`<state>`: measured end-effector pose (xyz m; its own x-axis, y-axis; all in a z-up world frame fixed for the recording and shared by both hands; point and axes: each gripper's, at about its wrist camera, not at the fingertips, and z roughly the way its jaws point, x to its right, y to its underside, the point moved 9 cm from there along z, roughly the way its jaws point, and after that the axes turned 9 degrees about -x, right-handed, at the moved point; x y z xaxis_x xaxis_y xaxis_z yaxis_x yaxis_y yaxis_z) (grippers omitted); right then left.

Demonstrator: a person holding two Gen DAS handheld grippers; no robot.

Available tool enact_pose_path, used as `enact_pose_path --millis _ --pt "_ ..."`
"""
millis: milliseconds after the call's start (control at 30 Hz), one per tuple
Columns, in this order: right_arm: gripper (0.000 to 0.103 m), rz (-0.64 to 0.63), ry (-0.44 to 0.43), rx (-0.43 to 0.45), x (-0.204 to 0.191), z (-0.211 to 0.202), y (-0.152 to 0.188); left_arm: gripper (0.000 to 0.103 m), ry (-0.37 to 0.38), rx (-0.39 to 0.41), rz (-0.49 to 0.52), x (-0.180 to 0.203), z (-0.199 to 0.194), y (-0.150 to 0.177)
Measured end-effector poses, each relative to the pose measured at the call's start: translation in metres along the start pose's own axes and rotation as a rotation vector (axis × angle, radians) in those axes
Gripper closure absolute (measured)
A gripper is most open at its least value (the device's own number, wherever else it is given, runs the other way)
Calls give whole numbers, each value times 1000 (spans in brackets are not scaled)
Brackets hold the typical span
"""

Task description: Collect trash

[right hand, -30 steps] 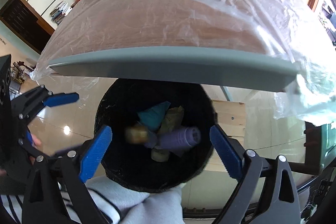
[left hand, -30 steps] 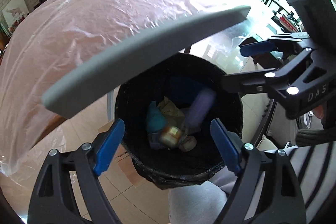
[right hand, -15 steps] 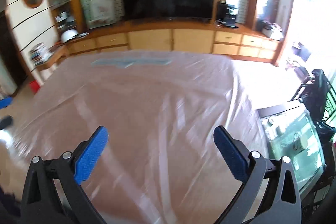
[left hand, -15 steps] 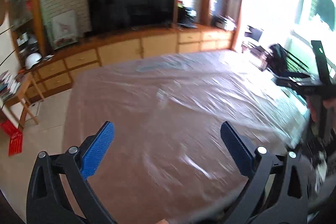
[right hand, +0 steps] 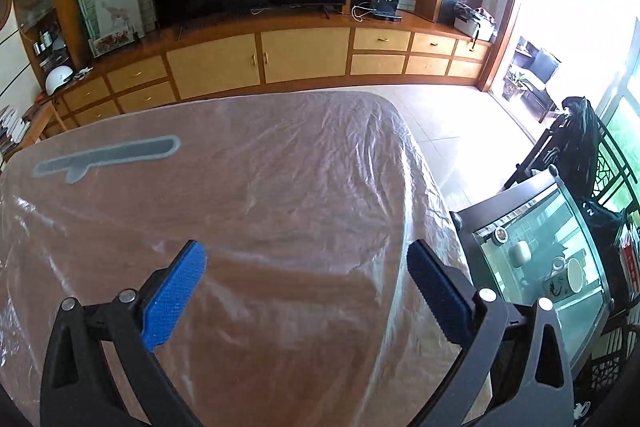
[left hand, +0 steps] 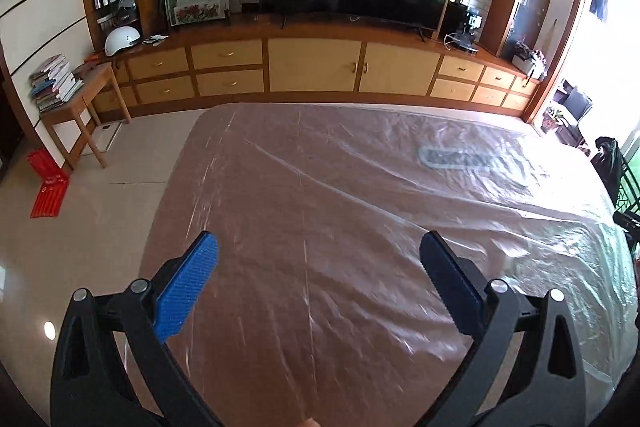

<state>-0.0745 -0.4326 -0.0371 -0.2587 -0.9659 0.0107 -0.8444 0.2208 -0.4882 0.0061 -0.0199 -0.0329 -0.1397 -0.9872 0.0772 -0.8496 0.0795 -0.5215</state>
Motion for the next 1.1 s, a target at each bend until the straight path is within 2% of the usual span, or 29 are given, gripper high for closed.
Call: enact_pose_path --millis 333,433,533,633,1100 --pt "4 36 18 -18 18 22 -4 2 4 -54 -15 -7 31 -13" --pt "4 40 24 -36 19 29 0 2 -16 -71 -16 -7 36 -13" --pt "4 73 -5 -37 19 30 -3 2 -43 -86 -8 -7 40 -13" --pt "4 66 16 -48 19 33 -2 2 -73 -100 11 -5 43 -12" --pt "4 62 12 -49 16 33 -5 1 -75 -100 11 -8 45 -13"
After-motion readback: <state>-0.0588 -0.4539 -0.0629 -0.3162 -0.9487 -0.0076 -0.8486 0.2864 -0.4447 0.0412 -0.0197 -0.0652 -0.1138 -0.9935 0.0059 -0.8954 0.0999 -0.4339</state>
